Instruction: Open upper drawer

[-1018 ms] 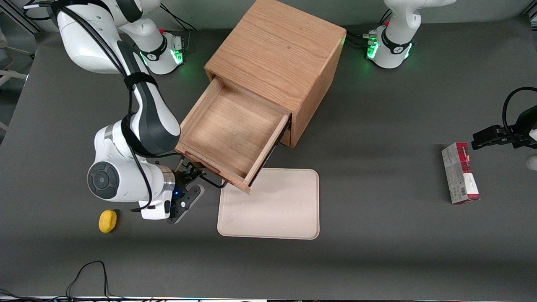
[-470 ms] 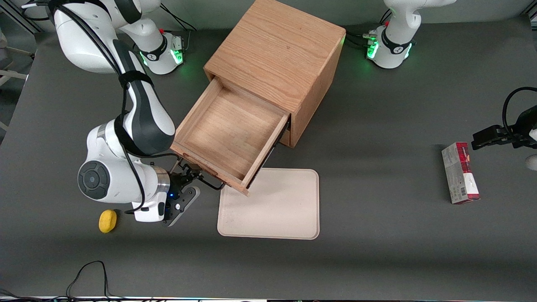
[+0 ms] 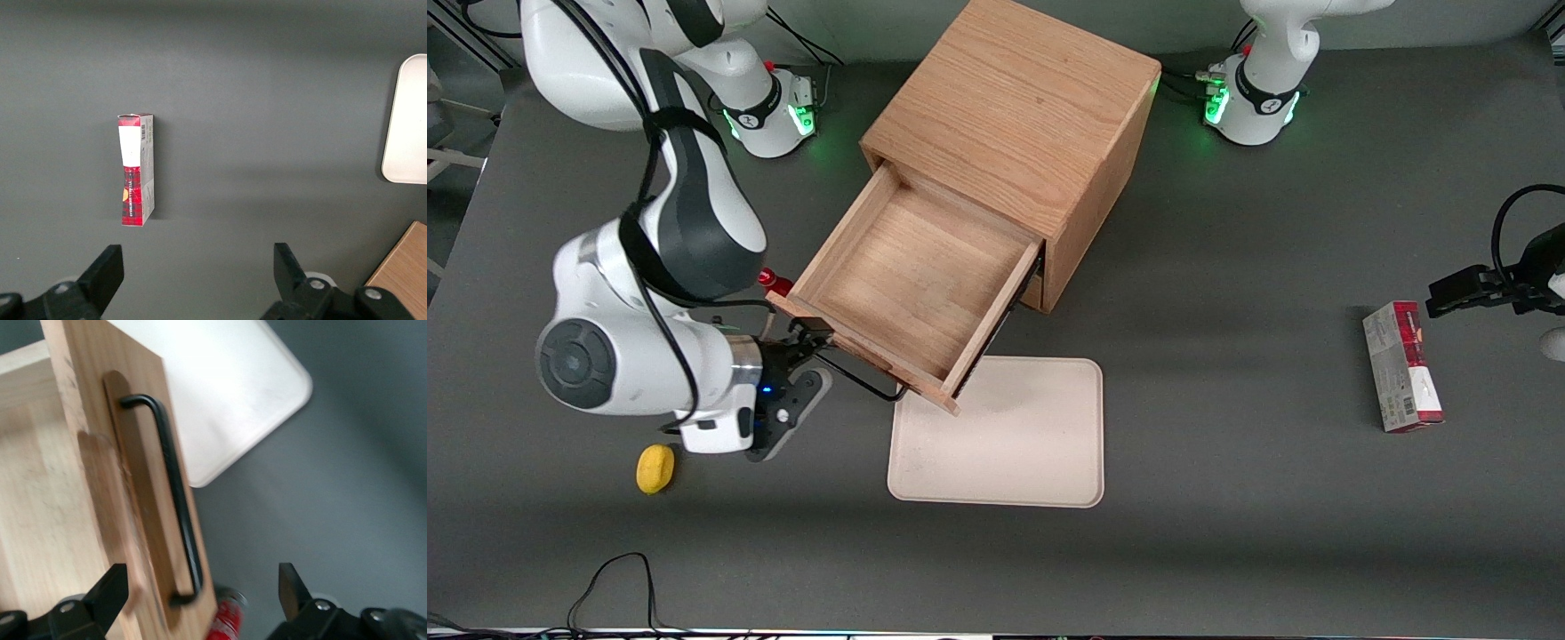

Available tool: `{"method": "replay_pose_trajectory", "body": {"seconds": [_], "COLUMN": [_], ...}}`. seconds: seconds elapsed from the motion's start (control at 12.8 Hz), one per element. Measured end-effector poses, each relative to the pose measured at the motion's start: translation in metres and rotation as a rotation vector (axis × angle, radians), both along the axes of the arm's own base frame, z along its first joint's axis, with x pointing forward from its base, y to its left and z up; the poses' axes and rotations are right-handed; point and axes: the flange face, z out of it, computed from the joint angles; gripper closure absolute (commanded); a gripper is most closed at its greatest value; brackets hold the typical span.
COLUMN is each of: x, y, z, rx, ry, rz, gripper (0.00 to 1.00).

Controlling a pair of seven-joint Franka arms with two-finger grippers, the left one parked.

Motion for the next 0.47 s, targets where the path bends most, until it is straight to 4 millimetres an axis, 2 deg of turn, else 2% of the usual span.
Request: {"method": "replay_pose_trajectory", "body": {"seconds": [0.23,0.47], "x": [-0.024,-0.063], "y": [-0.040,-0.111], "z": [0.048,0.085], "rx": [-0.065,-0.106], "ry": [0.014,0.014], "rz": [-0.055,-0.162], "gripper": [0.00,0.00]}}
